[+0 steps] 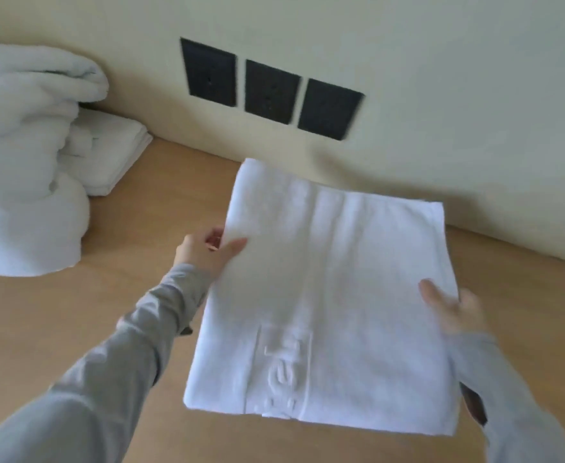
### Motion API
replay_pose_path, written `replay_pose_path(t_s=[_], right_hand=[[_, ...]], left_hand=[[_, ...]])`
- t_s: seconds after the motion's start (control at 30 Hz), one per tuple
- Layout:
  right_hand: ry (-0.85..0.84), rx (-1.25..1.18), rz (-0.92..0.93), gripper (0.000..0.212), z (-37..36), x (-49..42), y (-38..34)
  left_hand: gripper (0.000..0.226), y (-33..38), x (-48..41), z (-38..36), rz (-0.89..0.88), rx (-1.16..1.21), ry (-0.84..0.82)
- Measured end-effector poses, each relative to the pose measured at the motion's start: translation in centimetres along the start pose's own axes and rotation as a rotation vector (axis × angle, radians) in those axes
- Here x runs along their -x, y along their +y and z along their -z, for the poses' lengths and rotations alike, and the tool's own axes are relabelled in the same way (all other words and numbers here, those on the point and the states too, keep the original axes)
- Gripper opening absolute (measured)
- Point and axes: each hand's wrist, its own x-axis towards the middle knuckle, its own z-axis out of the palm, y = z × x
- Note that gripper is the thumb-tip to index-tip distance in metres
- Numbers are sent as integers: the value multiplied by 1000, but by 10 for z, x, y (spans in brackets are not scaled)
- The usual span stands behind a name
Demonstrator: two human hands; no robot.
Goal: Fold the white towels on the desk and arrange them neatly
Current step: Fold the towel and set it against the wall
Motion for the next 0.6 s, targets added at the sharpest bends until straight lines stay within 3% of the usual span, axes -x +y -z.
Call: replay_pose_path(t_s=[0.07, 0.13, 0.2, 0.27, 0.33, 0.43, 0.6], right_hand=[[72, 194, 50, 36, -5, 1, 15], [112, 472, 234, 46, -17, 12, 23], [22, 599, 527, 49, -39, 37, 33], [-170, 809, 729, 55, -59, 61, 52], [-243, 964, 756, 61, -58, 66, 77], [-214, 1023, 690, 61, -38, 60, 102], [-307, 1059, 765, 73, -27, 71, 92]], left_hand=[[49, -9, -1, -26, -41, -287, -6], [69, -21, 18, -49, -198, -540, -6], [79, -33, 52, -70, -412, -748, -98], [77, -50, 84, -77, -543, -868, -216], [71, -66, 96, -72, -568, -912, -264], [68, -73, 93, -65, -587, -949, -266], [81, -63, 93, -56, -653, -971, -395]])
